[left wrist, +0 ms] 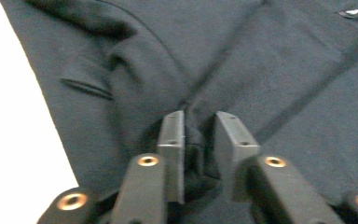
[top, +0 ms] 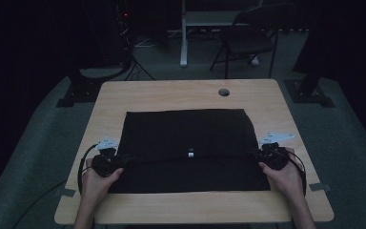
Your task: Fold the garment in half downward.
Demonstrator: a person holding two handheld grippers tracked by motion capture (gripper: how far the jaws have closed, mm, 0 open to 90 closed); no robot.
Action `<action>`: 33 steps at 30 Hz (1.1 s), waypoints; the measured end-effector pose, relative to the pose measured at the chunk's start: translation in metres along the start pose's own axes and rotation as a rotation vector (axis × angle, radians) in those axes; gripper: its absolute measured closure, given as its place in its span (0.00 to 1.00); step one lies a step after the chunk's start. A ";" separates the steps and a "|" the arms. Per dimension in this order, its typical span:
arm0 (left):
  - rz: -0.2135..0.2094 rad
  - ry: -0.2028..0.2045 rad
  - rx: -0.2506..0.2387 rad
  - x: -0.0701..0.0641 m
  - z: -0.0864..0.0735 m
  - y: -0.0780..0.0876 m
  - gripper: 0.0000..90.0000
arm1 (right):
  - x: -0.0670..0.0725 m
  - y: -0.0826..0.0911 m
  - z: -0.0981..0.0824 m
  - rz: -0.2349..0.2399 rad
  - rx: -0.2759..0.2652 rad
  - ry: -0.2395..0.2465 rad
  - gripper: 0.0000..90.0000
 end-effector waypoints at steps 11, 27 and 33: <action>-0.024 -0.008 -0.036 -0.007 0.011 0.020 0.66 | 0.013 0.017 0.014 0.032 -0.008 0.055 0.77; -0.070 -0.134 -0.050 -0.049 0.060 0.002 0.62 | 0.040 0.001 0.078 0.106 -0.012 0.143 0.78; -0.079 -0.143 -0.040 -0.059 0.068 -0.012 0.62 | 0.052 -0.023 0.096 0.145 0.008 0.159 0.79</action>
Point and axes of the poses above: each handheld gripper's, and its own axes: y roughly backward along the jaws, z roughly out of its top, x roughly to its left, the point moved 10 cm from there along -y, roughly forward along the jaws, and after that the axes turned 10 degrees about z, right-handed, at the moved point
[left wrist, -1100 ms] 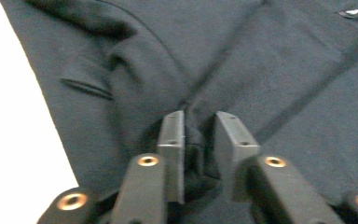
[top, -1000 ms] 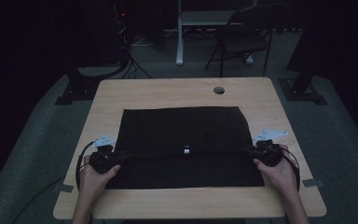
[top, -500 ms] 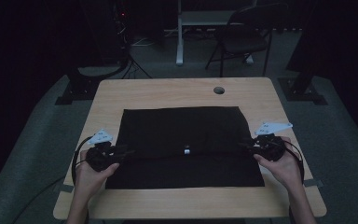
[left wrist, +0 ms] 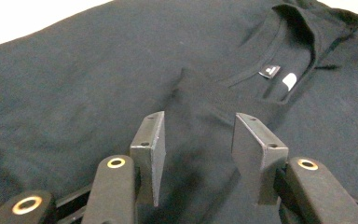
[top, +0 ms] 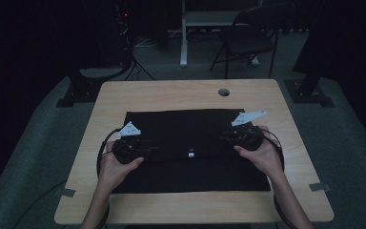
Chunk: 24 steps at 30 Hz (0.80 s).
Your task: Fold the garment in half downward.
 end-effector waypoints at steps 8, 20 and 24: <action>-0.009 -0.008 0.014 0.000 0.010 -0.013 0.61 | -0.006 -0.029 0.018 0.031 0.036 -0.019 0.80; -0.031 -0.009 0.029 -0.002 0.013 -0.022 0.59 | -0.016 -0.051 0.018 0.059 0.104 -0.066 0.81; -0.044 -0.011 0.029 -0.005 0.016 -0.026 0.58 | -0.018 -0.052 0.015 0.052 0.116 -0.066 0.97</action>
Point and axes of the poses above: each handheld gripper's, and its own axes: y roughly backward along the jaws, z roughly out of its top, x roughly to its left, the point moved 10 cm from there along -y, roughly forward along the jaws, and after that the axes turned 10 degrees about z, right-handed, at the moved point
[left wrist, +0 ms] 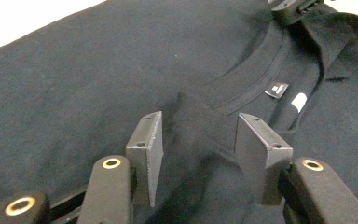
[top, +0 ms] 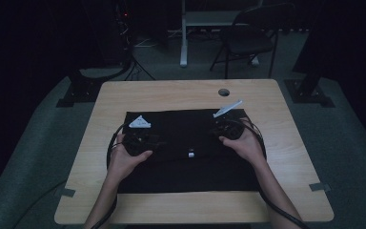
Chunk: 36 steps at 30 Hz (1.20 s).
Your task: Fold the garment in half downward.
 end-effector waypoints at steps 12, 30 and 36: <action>-0.022 0.009 0.013 -0.002 0.018 -0.016 0.57 | 0.008 0.008 0.000 -0.009 -0.029 0.041 0.98; 0.023 0.004 0.095 0.003 0.011 -0.045 0.71 | 0.018 0.012 0.000 -0.010 -0.041 0.072 0.98; -0.001 -0.031 0.088 -0.004 0.013 -0.037 0.96 | 0.019 0.013 -0.001 -0.007 -0.049 0.073 0.98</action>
Point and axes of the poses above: each handheld gripper's, and its own axes: y roughly backward along the jaws, z roughly out of its top, x roughly to its left, the point moved 10 cm from there along -y, roughly forward along the jaws, and after that the axes turned 10 degrees about z, right-handed, at the moved point
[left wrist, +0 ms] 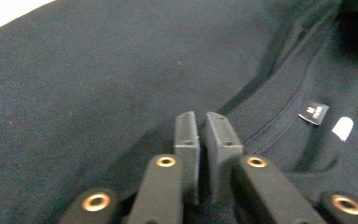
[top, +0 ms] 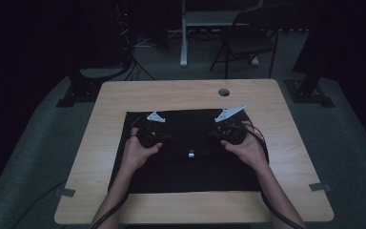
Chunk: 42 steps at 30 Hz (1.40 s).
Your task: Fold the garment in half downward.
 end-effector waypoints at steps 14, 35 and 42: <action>-0.043 -0.008 -0.039 -0.012 0.002 0.023 0.96 | 0.014 0.007 -0.008 0.013 -0.007 0.024 0.98; -0.083 -0.122 -0.122 -0.063 -0.025 0.096 0.96 | 0.078 0.056 -0.026 0.104 -0.073 0.115 0.98; -0.111 -0.120 -0.060 -0.078 -0.065 0.087 0.96 | 0.097 0.049 -0.049 0.175 -0.034 0.117 0.98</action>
Point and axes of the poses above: each handheld gripper's, and its own axes: y roughly backward along the jaws, z roughly out of its top, x roughly to its left, the point moved 10 cm from there along -y, roughly forward along the jaws, and after that the axes turned 10 degrees about z, right-handed, at the moved point
